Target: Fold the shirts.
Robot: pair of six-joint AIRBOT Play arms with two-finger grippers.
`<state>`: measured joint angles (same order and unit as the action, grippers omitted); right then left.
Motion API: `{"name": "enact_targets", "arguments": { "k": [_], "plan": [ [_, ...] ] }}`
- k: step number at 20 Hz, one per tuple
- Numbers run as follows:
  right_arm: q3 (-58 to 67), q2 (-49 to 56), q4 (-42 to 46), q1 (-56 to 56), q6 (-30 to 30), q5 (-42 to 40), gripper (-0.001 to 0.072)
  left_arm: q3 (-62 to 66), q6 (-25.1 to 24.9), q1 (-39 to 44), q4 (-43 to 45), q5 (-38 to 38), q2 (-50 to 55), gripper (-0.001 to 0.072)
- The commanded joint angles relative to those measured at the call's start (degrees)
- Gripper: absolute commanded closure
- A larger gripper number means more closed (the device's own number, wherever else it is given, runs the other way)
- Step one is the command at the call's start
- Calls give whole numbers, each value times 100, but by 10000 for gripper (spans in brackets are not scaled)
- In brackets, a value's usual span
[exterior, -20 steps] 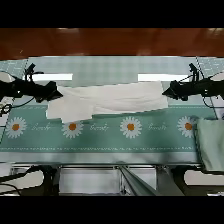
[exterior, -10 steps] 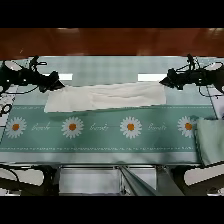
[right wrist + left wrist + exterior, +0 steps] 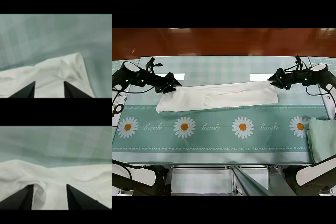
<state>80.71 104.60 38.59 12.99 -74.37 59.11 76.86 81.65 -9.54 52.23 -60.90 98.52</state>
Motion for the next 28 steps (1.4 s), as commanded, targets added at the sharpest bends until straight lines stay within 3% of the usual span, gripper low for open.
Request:
{"name": "enact_targets", "arguments": {
  "k": [1, 3, 6, 10, 13, 23, 24, 25, 26, 28],
  "plan": [
    [223, -31, -57, 195, 0, 238, 292, 286, 2, -125, 149, -890, -2, 206],
    [472, -256, 74, 640, -26, 848, 292, 361, 0, -494, 286, -1226, -343, 206],
    [446, -745, 737, 1399, -37, 1482, 292, -138, -195, -981, 284, -675, -1499, 206],
    [-439, -918, 964, 1641, 61, 1156, 292, -2072, -361, -765, 278, 979, -3506, 207],
    [-785, -592, 584, 1414, 273, 933, 292, -3281, -341, -348, 258, 1445, -4459, 207],
    [-455, 361, -302, 328, 345, 820, 294, -3729, -122, 4, 63, 1578, -4719, 207],
    [-348, 413, -302, 170, 323, 839, 320, -3729, -122, 4, 48, 1596, -4719, 206],
    [-247, 415, -299, 44, 306, 844, 461, -3727, -122, 4, 39, 1593, -4719, 207],
    [-87, 409, -302, -50, 334, 929, 660, -3727, -125, 4, 22, 1591, -4719, 207],
    [367, 348, -203, -131, 350, 1287, 690, -3727, -125, 4, 20, 1591, -4719, 236]
  ]
}}
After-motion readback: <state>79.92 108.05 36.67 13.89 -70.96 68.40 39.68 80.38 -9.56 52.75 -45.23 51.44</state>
